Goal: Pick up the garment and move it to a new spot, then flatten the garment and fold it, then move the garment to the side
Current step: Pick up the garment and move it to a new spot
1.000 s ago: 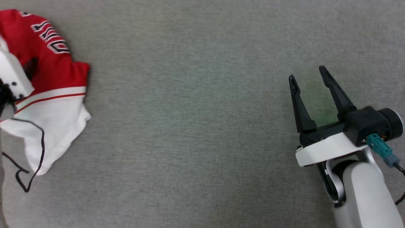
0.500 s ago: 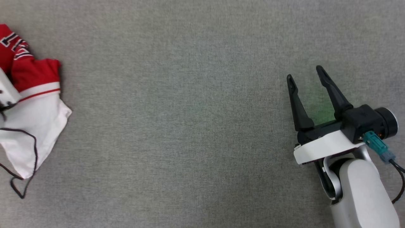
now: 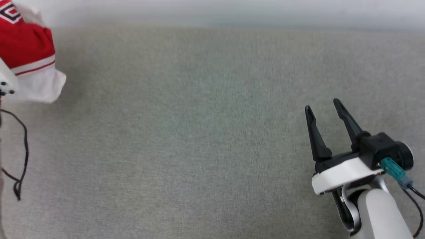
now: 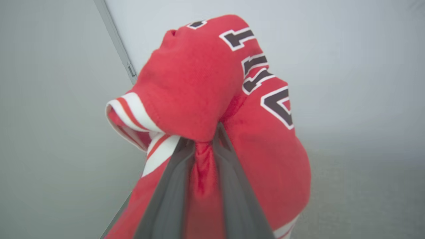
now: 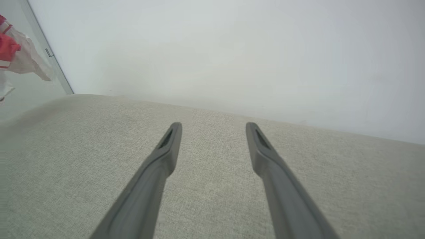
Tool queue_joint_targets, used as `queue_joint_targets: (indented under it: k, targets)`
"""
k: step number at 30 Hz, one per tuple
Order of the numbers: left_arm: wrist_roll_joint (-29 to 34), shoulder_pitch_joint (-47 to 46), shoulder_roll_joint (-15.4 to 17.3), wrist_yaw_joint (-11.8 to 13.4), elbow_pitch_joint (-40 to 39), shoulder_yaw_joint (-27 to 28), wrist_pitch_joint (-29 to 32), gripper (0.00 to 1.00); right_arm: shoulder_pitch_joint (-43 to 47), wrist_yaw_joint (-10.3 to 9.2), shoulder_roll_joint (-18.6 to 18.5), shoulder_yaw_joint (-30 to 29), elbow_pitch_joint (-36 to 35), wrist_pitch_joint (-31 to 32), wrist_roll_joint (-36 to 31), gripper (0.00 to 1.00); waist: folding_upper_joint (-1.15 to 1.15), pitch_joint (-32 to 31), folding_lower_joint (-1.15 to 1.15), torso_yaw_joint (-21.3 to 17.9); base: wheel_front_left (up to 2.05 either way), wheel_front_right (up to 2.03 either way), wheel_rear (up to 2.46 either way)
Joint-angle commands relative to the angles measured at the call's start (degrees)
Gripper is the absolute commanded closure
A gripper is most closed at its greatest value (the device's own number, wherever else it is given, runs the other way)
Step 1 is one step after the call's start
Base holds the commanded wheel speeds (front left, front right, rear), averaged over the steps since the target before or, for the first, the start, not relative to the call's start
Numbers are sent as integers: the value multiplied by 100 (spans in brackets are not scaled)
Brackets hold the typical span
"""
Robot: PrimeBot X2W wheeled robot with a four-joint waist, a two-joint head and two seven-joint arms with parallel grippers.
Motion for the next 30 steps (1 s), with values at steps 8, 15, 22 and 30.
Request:
queue_joint_targets:
  k: [8,15,22,30]
  targets:
    - [85,180,-525,76,-146,-219,-971,100,535,-2,17,-98,-84,122,168,0,0,-1116,0,-140,0,0,0]
    - [-3,620,-1272,14,-512,-603,-864,100,842,-2,16,-124,-262,276,253,0,0,-1398,0,-584,0,0,0]
    - [-58,1131,-2014,-180,-870,-1149,-683,100,988,-2,14,-124,-407,418,222,0,0,-1408,0,-1119,0,0,0]
    - [-42,1909,-2625,-367,-1236,-2002,-490,100,1053,-2,17,-214,-548,467,285,0,0,-1090,0,-1507,0,0,0]
